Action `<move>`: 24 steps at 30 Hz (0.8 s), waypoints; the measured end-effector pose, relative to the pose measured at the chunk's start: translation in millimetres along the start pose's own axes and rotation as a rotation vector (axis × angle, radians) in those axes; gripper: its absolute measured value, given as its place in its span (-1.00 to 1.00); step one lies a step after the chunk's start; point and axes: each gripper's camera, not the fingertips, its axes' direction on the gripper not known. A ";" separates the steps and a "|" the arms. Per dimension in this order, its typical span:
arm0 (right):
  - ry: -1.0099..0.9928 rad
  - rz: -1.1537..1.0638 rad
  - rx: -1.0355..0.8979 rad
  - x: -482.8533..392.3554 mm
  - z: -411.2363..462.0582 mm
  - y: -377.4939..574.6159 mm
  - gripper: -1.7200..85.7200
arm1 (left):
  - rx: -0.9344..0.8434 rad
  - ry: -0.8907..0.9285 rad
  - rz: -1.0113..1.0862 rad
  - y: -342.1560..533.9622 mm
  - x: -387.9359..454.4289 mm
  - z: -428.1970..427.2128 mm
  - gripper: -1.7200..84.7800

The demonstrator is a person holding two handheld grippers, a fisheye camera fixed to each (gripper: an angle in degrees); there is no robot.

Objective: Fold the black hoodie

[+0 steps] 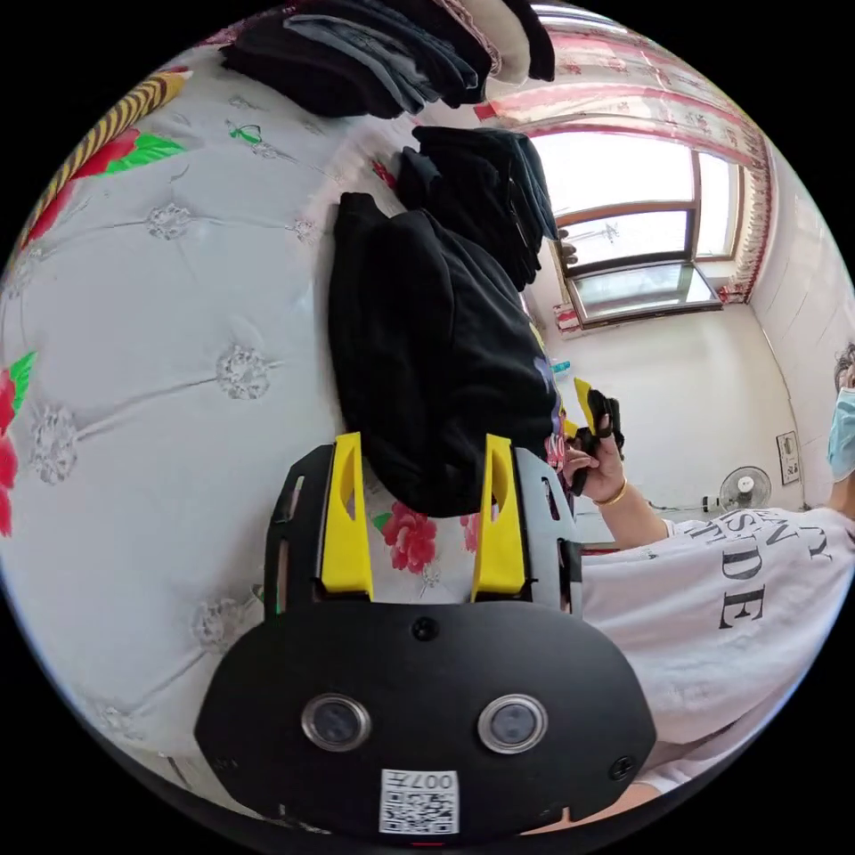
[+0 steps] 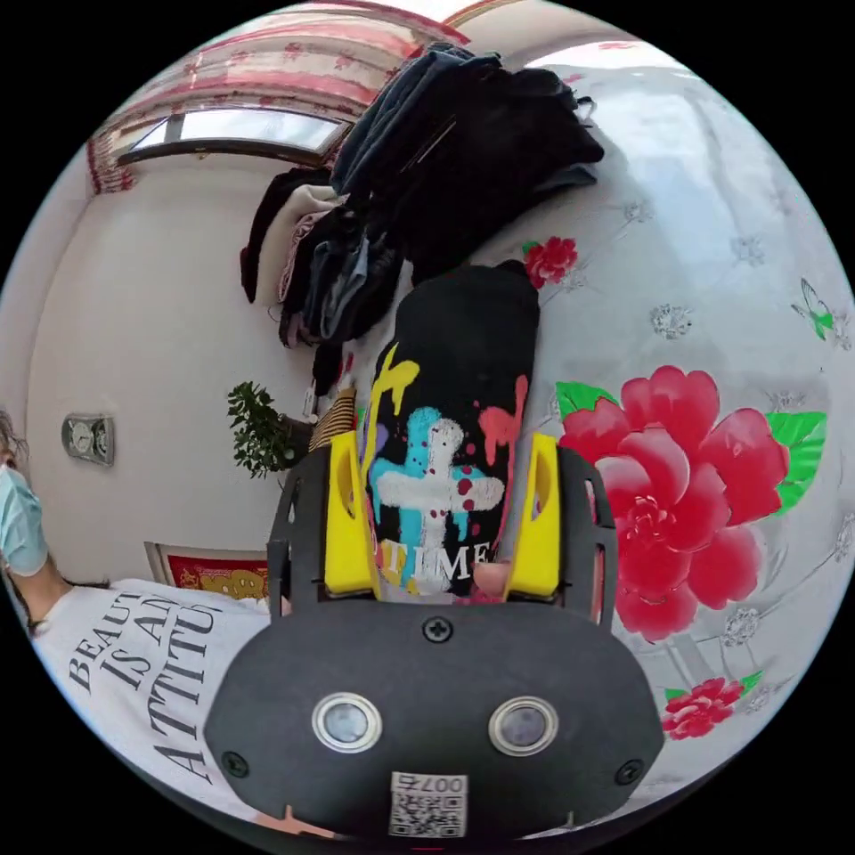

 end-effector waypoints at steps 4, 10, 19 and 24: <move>-0.066 -0.007 -0.115 10.3 37.3 1.0 -0.56 | -0.140 -0.017 0.086 -38.4 12.3 28.8 -0.67; -0.065 -0.012 -0.027 32.1 -15.5 28.3 -0.58 | -0.426 -0.072 0.332 -69.7 83.5 96.7 -0.71; -0.017 0.231 0.451 104.8 -147.7 104.2 -0.59 | -0.553 0.026 0.457 -109.8 179.2 266.6 -0.70; 0.070 0.139 0.627 130.9 -186.6 -38.6 -0.58 | -0.461 -0.172 0.579 -236.5 247.6 356.7 -0.69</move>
